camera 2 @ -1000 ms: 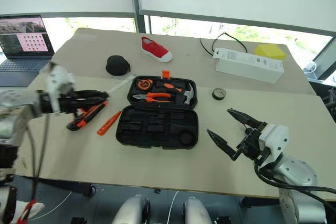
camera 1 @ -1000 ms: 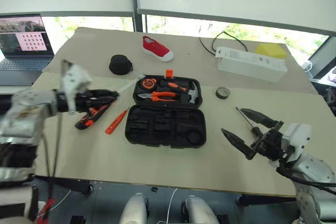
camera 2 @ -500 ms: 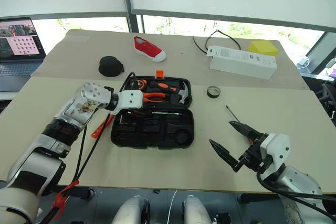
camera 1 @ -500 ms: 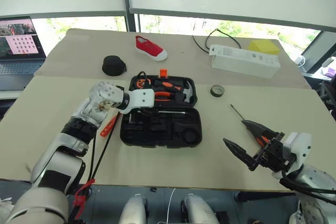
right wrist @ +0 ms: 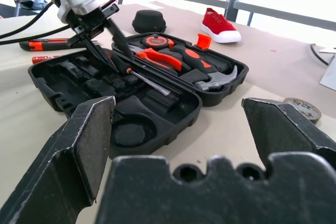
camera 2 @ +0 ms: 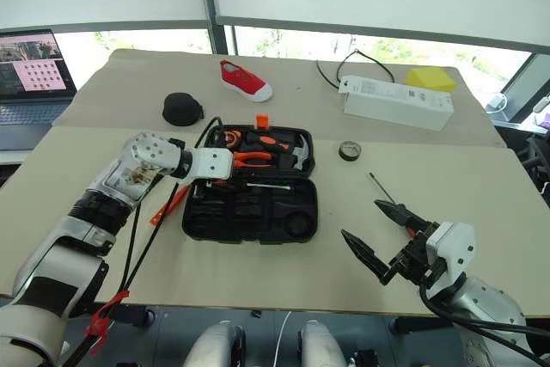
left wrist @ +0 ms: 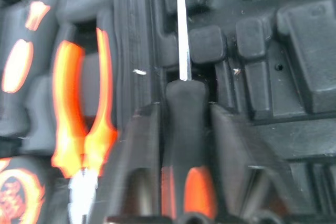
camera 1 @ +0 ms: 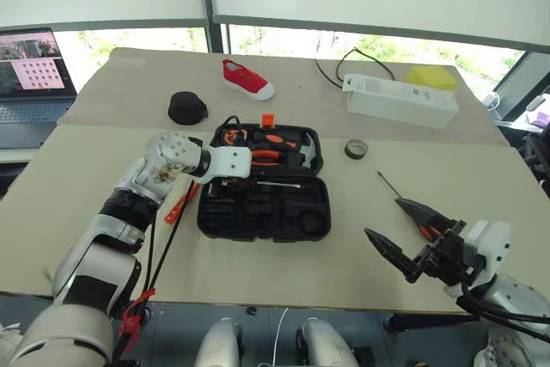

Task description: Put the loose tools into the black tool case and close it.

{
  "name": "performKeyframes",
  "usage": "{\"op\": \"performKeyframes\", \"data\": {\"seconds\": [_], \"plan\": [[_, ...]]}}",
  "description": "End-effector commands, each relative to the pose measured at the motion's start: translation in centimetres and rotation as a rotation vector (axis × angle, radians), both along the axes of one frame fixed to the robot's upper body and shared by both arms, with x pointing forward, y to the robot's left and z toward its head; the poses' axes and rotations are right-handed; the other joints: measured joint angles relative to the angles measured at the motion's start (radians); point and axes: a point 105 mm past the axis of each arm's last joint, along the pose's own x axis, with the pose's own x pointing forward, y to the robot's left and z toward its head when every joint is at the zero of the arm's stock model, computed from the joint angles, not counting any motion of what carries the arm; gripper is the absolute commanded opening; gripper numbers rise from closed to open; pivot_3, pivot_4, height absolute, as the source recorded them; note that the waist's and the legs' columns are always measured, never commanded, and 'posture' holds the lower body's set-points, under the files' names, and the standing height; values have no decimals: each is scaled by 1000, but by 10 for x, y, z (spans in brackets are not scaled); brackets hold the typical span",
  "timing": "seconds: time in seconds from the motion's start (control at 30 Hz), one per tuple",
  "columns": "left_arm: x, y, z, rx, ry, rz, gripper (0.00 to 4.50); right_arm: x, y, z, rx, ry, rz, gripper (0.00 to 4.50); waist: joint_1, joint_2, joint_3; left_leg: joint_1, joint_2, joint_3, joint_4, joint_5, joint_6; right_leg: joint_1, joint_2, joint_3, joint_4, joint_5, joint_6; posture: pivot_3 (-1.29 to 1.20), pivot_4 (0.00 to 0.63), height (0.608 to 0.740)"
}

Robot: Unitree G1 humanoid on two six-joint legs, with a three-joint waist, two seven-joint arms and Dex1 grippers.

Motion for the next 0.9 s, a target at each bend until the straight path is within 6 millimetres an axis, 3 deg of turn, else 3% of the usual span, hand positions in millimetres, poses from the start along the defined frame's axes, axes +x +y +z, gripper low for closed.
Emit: {"op": "performKeyframes", "data": {"seconds": [0.03, 0.13, 0.23, 0.43, 0.77, 0.9], "plan": [[-7, -6, 39, -233, -43, -40, 2816, -3, 5, 8, 19, -22, 27, 4500, 1, 0, 0, -1, 0, 0, 1, 0, 0, -1, 0, 0, 0, 0, 0, 0, 150, 740], [-6, 8, 35, -241, -21, -7, 2816, -2, 5, 7, 23, -18, 28, 4500, -3, 0, 0, -3, 1, -1, 2, 0, 0, -2, 0, -1, 0, 0, 0, 0, 150, 740], [-4, 11, 26, -307, 40, 35, 2121, -1, 5, 6, 29, -17, 26, 4500, -3, 0, 0, -2, 1, -2, 2, 0, 0, -2, 0, -1, 1, 0, 0, 0, 150, 740], [3, 6, 3, -300, 56, 68, 41, 2, 6, 6, 33, -21, 26, 4500, 5, 0, 0, -3, 0, -2, 4, 0, 0, -1, 0, -2, 1, 0, 1, 0, 150, 740], [3, -3, -47, -134, 139, 134, 41, 0, 3, 4, 26, -8, -4, 4500, 8, 1, 0, -3, 0, -2, 5, 0, 0, 0, 0, -2, 1, 1, 1, 0, 150, 740], [0, -4, -56, -118, 158, 131, 41, -1, 0, 2, 20, 2, -34, 4500, 9, 3, -2, 1, 0, -2, 5, 0, 0, 5, 0, -2, 0, 0, 1, 0, 150, 740]]}}
